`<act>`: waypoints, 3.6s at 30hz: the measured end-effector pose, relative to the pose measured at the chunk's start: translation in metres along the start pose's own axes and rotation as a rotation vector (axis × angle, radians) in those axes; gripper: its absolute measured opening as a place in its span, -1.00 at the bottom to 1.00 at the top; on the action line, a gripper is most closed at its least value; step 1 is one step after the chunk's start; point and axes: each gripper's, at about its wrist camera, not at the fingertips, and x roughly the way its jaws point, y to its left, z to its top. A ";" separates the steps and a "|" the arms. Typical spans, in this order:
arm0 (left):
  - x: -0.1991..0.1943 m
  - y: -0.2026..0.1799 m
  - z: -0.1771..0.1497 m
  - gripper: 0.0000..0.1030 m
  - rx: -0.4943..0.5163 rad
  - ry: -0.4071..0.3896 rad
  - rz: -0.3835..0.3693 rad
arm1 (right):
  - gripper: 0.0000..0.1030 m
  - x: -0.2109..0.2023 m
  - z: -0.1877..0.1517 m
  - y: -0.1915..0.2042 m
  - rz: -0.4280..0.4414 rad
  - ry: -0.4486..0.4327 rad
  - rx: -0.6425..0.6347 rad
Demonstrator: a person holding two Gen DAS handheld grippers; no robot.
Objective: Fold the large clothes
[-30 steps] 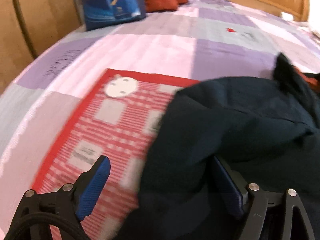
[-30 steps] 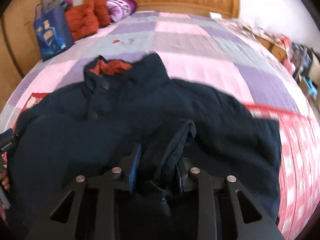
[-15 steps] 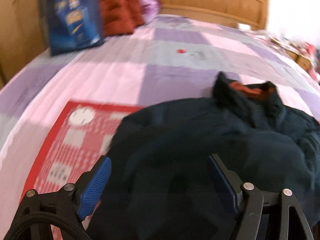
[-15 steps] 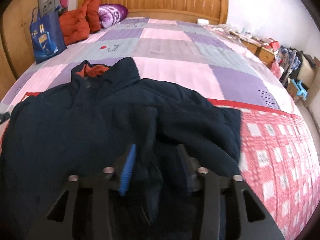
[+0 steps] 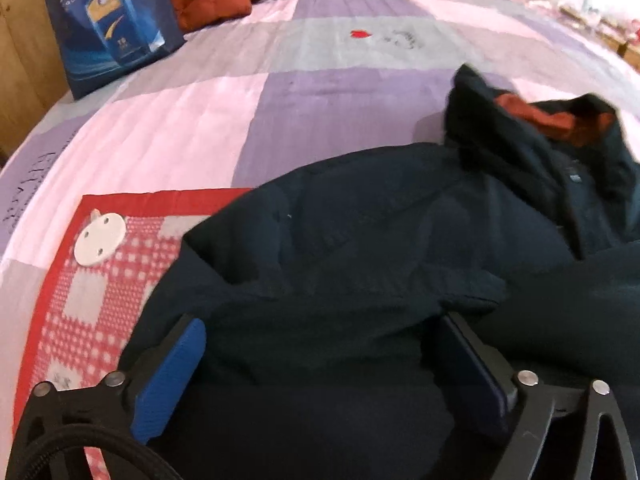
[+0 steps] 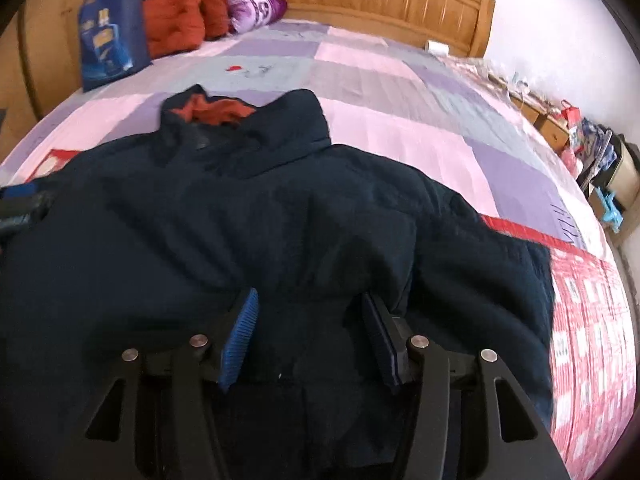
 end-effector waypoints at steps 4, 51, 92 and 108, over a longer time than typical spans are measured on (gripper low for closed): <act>-0.012 0.002 -0.002 0.82 -0.048 -0.005 0.005 | 0.08 0.002 0.006 -0.004 0.016 0.012 0.006; 0.003 0.012 -0.020 1.00 -0.028 -0.030 0.094 | 0.77 0.017 -0.014 -0.074 -0.095 0.014 0.119; -0.107 0.011 -0.113 1.00 0.008 -0.039 -0.004 | 0.73 -0.117 -0.103 -0.091 -0.132 -0.151 0.229; -0.112 0.008 -0.124 1.00 0.053 0.010 0.013 | 0.69 -0.097 -0.100 -0.040 -0.023 -0.064 0.037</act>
